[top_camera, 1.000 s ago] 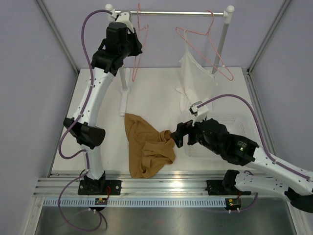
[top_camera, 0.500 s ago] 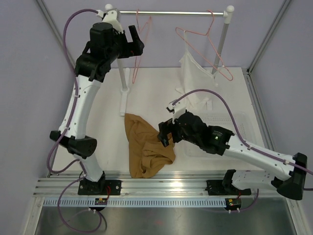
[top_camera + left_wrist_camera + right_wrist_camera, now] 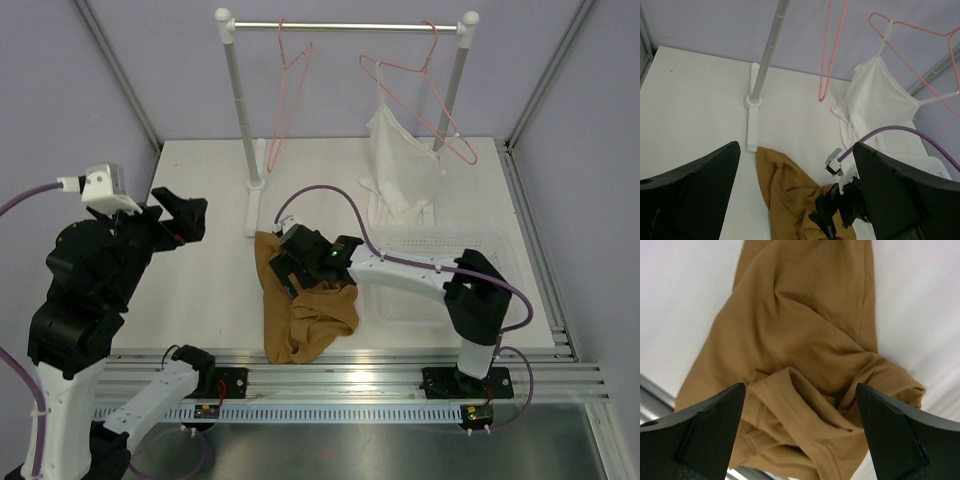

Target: Remove the tank top from the hanger

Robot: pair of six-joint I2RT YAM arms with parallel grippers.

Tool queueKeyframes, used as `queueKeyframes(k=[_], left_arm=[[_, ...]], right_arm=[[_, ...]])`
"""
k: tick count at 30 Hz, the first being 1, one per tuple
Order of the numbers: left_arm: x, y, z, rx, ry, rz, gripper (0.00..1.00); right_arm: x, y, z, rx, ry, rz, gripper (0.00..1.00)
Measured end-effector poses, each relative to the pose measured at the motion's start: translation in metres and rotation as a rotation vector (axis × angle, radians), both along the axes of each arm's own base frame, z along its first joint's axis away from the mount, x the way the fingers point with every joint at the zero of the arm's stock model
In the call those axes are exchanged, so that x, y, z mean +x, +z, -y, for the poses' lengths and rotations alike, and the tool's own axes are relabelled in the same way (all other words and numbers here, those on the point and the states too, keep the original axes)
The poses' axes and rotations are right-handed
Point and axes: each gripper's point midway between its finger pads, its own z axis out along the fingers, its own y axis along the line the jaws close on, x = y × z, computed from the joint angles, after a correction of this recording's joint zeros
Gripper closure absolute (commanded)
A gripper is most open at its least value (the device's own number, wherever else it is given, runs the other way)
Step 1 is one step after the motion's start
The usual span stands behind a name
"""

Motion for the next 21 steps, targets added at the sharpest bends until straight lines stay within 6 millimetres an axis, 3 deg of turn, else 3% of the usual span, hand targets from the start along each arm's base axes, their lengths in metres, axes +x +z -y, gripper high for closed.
queueKeyframes(k=[6, 7, 8, 9, 12, 13, 16, 21], left_arm=[[-0.016, -0.085, -0.027, 0.067, 0.110, -0.114, 0.01], [-0.016, -0.100, -0.031, 0.084, 0.131, -0.138, 0.01], [-0.016, -0.114, -0.034, 0.101, 0.148, -0.166, 0.01], [-0.015, -0.129, -0.037, 0.119, 0.166, -0.192, 0.01], [-0.012, -0.173, -0.044, 0.171, 0.207, -0.271, 0.01], [-0.012, -0.185, -0.047, 0.187, 0.222, -0.289, 0.01], [-0.013, -0.205, -0.053, 0.221, 0.248, -0.329, 0.01], [-0.014, -0.194, -0.058, 0.204, 0.273, -0.275, 0.01]], right_arm=[[-0.005, -0.066, -0.010, -0.141, 0.020, -0.071, 0.01], [-0.010, -0.077, -0.010, -0.169, 0.027, -0.080, 0.06], [-0.016, -0.087, -0.010, -0.194, 0.038, -0.091, 0.16], [-0.021, -0.093, -0.014, -0.193, 0.041, -0.101, 0.40], [-0.027, -0.092, -0.027, -0.182, 0.064, -0.092, 0.76], [-0.028, -0.092, -0.030, -0.179, 0.065, -0.094, 1.00], [-0.028, -0.090, -0.030, -0.180, 0.059, -0.086, 1.00], [-0.026, -0.069, -0.018, -0.197, 0.039, -0.055, 1.00]])
